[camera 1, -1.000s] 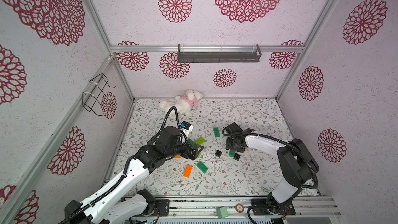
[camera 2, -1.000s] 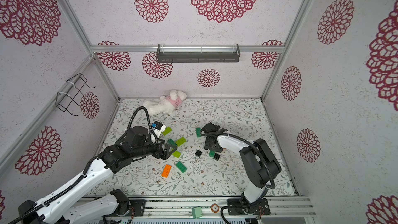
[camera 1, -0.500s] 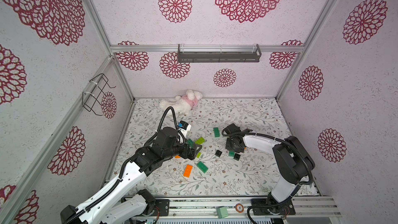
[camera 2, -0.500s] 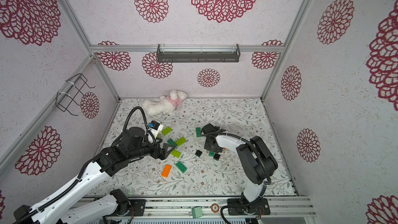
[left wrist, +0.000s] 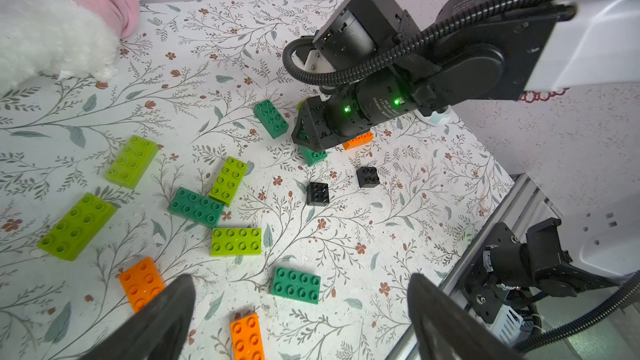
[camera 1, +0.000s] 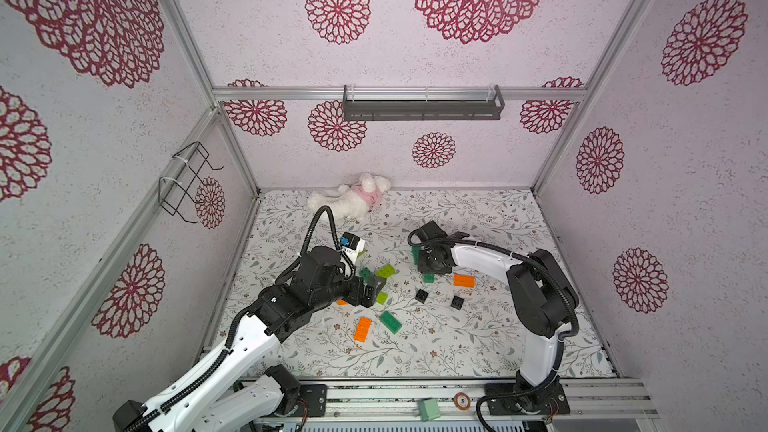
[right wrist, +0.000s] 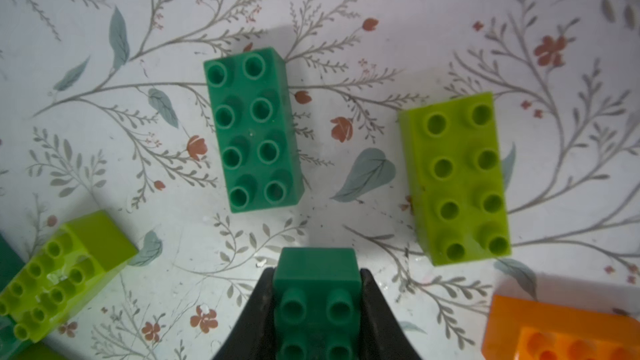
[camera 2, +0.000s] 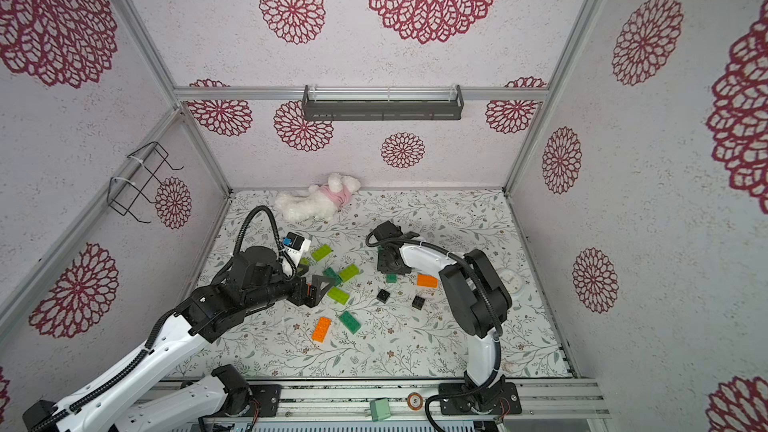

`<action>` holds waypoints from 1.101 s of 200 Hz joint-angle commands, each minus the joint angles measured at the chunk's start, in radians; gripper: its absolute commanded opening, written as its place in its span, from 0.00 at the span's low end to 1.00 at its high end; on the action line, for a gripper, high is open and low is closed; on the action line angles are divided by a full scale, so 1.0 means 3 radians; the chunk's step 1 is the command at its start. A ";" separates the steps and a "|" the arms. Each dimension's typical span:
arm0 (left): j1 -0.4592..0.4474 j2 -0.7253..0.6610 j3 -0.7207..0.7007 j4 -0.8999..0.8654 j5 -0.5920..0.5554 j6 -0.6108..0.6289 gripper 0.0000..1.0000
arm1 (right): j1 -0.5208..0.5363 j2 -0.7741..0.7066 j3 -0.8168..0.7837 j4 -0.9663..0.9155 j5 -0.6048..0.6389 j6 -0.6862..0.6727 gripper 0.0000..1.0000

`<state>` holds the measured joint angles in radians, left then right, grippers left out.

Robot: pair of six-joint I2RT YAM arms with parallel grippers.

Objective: Assemble a small pinwheel with lego
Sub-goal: Pick up the lego brick from the center of the board, then assemble the lego brick at the center of the board.

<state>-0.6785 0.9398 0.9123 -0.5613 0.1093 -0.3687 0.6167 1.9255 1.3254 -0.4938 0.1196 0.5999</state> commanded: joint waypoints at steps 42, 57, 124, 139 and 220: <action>-0.0024 -0.0039 0.0032 -0.0026 -0.0057 0.0066 0.97 | 0.0071 0.0222 0.0244 -0.0168 -0.0020 -0.0197 0.22; -0.0025 -0.0039 0.0032 -0.0026 -0.0052 0.0064 0.97 | 0.0082 0.0258 0.0292 -0.0183 -0.0001 -0.0200 0.25; -0.0029 -0.0057 0.0030 -0.0026 -0.0045 0.0068 0.97 | 0.0117 0.0415 0.0501 -0.0280 0.0115 -0.0215 0.30; -0.0025 -0.0054 0.0027 -0.0027 -0.0042 0.0072 0.97 | 0.0118 0.0433 0.0518 -0.0307 0.0137 -0.0224 0.31; -0.0027 -0.0047 0.0027 -0.0037 -0.0062 0.0081 0.97 | 0.0118 0.0489 0.0612 -0.0363 0.0223 -0.0278 0.40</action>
<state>-0.6785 0.9398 0.9119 -0.5632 0.0952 -0.3656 0.6498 2.0598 1.4750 -0.5625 0.1505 0.5377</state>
